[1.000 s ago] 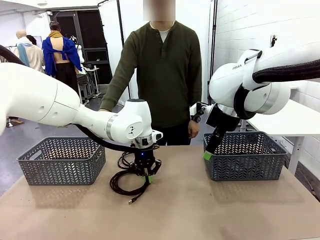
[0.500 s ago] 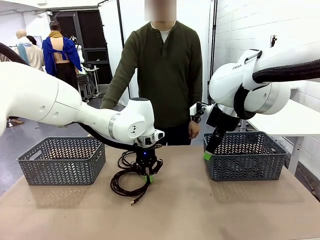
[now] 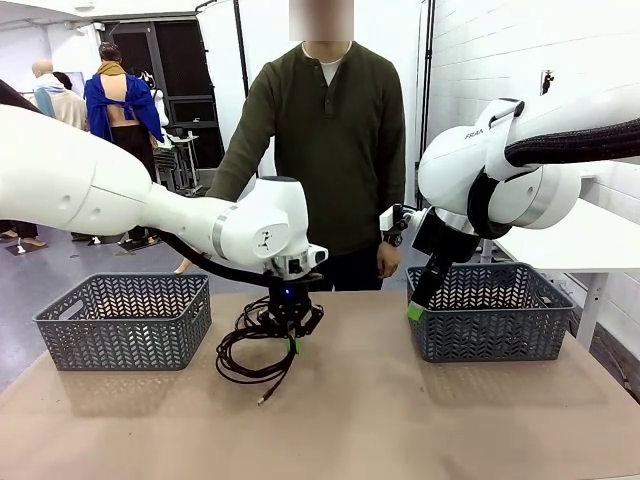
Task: Organize the cables according to human instructions.
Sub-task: Pick up a bundle of cables and place it in the basket indicated by the human.
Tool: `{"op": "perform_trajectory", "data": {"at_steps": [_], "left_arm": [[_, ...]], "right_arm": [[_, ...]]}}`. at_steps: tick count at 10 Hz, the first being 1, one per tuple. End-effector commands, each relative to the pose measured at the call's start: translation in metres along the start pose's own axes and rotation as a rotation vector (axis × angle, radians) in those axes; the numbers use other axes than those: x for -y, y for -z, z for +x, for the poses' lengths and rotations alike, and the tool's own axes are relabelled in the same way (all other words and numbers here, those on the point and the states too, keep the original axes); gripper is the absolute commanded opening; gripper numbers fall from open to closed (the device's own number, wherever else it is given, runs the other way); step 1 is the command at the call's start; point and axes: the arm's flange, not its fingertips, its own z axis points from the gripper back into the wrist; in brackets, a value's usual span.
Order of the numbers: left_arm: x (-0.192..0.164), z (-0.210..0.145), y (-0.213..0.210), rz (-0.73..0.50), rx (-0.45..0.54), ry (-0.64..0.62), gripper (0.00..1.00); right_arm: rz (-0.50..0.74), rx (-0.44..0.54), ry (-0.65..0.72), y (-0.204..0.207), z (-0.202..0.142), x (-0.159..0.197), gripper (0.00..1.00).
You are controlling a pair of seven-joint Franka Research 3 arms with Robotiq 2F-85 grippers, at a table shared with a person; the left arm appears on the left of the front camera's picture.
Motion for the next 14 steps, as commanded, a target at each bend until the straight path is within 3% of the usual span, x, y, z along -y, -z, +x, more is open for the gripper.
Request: {"op": "perform_trajectory", "data": {"at_steps": [1, 2, 7, 11, 12, 13, 14], "left_arm": [[-0.019, -0.005, -0.028, 0.025, 0.019, 0.041, 0.00], [-0.024, -0.006, -0.044, 0.035, 0.018, 0.097, 0.00], [-0.020, -0.004, -0.115, 0.010, -0.062, 0.650, 0.00], [-0.034, -0.006, -0.124, 0.025, -0.143, 1.009, 0.00], [-0.035, -0.006, -0.122, 0.002, -0.103, 1.054, 0.00], [-0.034, -0.007, -0.115, -0.028, -0.054, 0.996, 0.00], [-0.032, -0.010, -0.122, 0.020, -0.131, 0.988, 0.00]], "right_arm": [[-0.004, -0.005, -0.002, 0.001, 0.001, 0.001, 1.00], [-0.004, -0.005, -0.002, 0.001, 0.001, 0.001, 1.00], [-0.004, -0.005, -0.002, 0.001, 0.001, 0.001, 1.00], [-0.004, -0.005, -0.002, 0.001, 0.001, 0.001, 1.00], [-0.004, -0.005, -0.002, 0.001, 0.001, 0.001, 1.00], [-0.004, -0.005, -0.002, 0.001, 0.001, 0.001, 1.00], [-0.004, -0.005, -0.002, 0.001, 0.001, 0.001, 1.00]]}}
